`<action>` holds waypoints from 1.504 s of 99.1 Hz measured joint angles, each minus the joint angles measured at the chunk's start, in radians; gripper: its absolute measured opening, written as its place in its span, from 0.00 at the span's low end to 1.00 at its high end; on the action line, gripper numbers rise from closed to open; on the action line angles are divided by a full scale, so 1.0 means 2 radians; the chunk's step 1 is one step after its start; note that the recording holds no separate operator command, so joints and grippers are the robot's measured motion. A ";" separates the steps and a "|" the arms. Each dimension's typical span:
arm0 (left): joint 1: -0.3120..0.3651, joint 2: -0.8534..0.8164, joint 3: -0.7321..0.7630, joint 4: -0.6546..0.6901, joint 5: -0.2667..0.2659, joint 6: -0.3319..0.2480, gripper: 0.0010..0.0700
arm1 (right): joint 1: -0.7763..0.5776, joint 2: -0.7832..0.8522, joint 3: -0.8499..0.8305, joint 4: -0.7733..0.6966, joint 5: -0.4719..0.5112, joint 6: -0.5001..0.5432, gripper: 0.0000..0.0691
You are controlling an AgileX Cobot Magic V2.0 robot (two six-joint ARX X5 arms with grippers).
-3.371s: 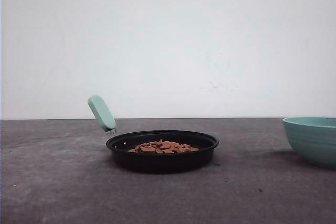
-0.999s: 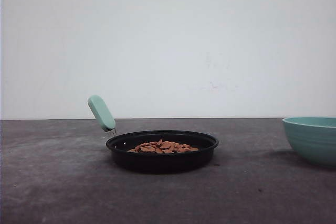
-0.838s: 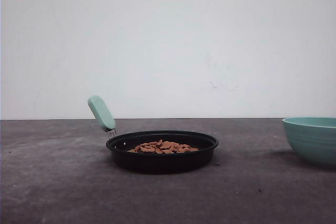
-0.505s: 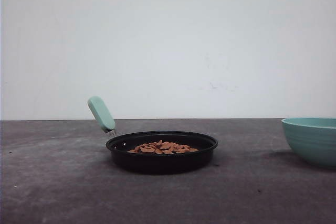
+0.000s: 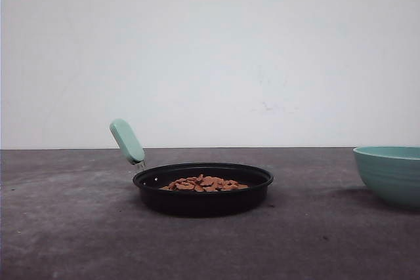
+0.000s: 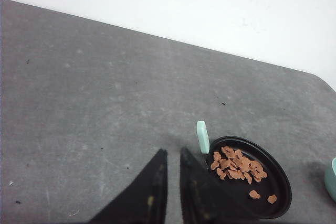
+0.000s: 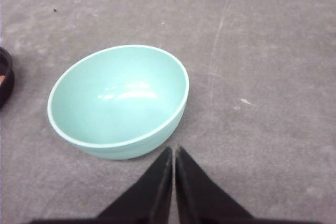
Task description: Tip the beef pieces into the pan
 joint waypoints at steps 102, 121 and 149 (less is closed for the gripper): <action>0.187 -0.077 -0.183 0.184 0.046 0.061 0.01 | 0.000 0.000 -0.001 0.001 0.001 0.000 0.01; 0.209 -0.078 -0.271 0.216 0.173 0.057 0.01 | 0.000 0.000 -0.001 0.009 0.000 0.000 0.01; 0.192 -0.079 -0.302 0.198 0.160 0.094 0.01 | 0.000 0.000 -0.001 0.023 0.000 0.000 0.01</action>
